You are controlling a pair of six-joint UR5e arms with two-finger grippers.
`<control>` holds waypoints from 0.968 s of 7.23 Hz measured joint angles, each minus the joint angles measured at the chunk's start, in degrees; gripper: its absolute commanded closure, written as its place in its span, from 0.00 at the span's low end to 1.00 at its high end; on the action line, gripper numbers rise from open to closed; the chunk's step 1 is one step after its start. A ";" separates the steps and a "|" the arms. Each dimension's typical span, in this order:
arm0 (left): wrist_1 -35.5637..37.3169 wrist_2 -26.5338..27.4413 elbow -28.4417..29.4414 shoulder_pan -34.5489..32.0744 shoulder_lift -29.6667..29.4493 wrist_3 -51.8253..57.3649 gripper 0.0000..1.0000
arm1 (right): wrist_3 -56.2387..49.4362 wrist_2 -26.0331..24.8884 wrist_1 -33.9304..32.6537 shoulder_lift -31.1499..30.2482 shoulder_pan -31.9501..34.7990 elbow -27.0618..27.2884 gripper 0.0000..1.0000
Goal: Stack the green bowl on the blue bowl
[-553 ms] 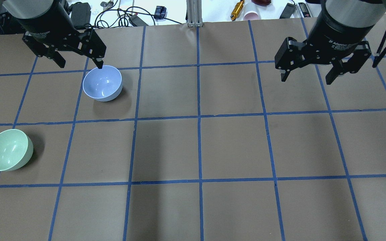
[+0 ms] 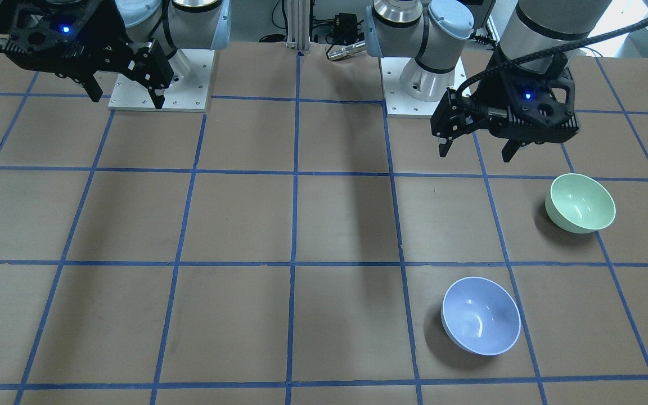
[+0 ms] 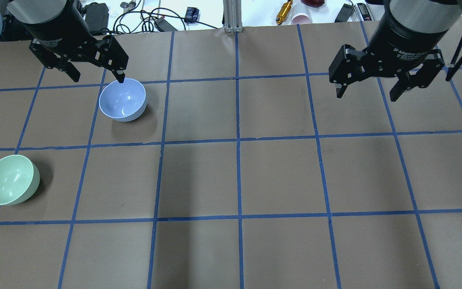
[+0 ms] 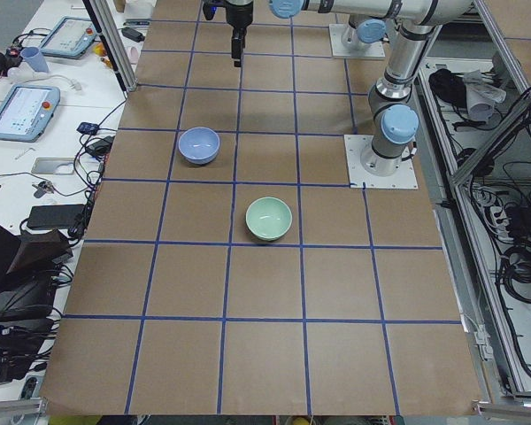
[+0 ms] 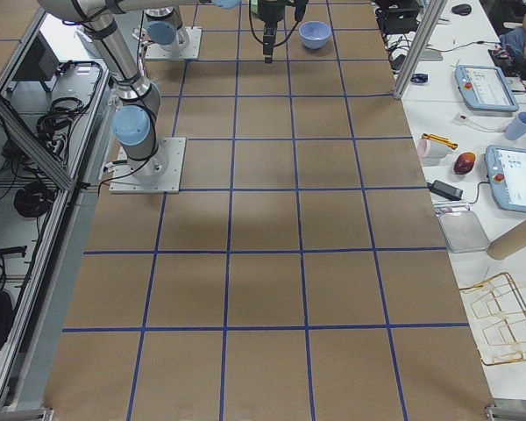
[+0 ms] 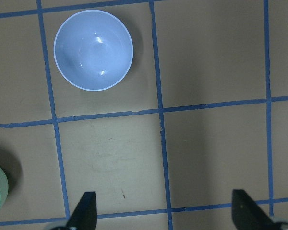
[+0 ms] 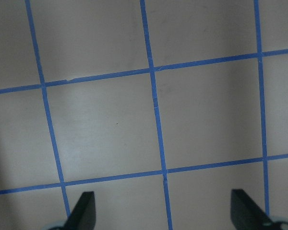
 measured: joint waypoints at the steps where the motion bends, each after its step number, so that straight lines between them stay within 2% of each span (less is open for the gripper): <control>1: 0.05 0.04 -0.11 0.13 -0.13 0.17 0.00 | 0.00 0.00 0.00 0.00 0.00 -0.02 0.00; 7: 1.68 0.00 -0.94 0.57 -0.85 0.33 0.00 | 0.00 0.00 0.08 0.00 0.00 0.00 0.00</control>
